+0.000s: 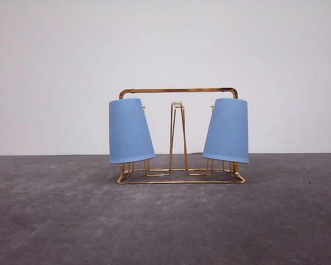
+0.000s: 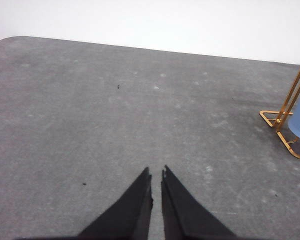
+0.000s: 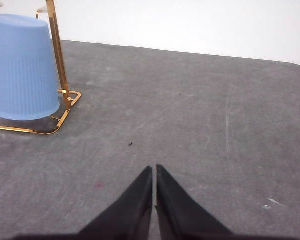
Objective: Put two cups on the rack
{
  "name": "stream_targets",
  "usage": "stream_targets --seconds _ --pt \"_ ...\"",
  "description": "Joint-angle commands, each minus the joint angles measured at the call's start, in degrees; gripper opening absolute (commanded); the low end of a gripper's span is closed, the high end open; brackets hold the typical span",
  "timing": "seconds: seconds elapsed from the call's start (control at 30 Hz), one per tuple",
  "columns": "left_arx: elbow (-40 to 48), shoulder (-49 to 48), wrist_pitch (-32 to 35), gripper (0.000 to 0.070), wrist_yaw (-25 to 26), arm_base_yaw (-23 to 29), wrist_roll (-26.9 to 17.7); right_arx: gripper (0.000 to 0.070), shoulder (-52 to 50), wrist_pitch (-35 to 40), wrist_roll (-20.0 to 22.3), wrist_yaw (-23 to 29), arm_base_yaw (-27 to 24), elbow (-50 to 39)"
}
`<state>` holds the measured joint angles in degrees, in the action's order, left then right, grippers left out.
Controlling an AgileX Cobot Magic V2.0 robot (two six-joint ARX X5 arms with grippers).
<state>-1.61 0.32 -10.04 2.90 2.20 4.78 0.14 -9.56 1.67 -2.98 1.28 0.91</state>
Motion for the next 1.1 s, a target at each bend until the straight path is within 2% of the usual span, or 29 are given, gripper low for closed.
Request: stream_targets --seconds 0.0,1.07 --pt "0.87 -0.07 0.87 0.0015 -0.13 0.09 0.37 0.0011 0.07 0.74 0.28 0.07 -0.02 -0.22" --pt "0.87 -0.07 0.87 0.0015 -0.13 0.09 0.37 0.0012 0.07 0.74 0.28 0.07 -0.02 -0.22"
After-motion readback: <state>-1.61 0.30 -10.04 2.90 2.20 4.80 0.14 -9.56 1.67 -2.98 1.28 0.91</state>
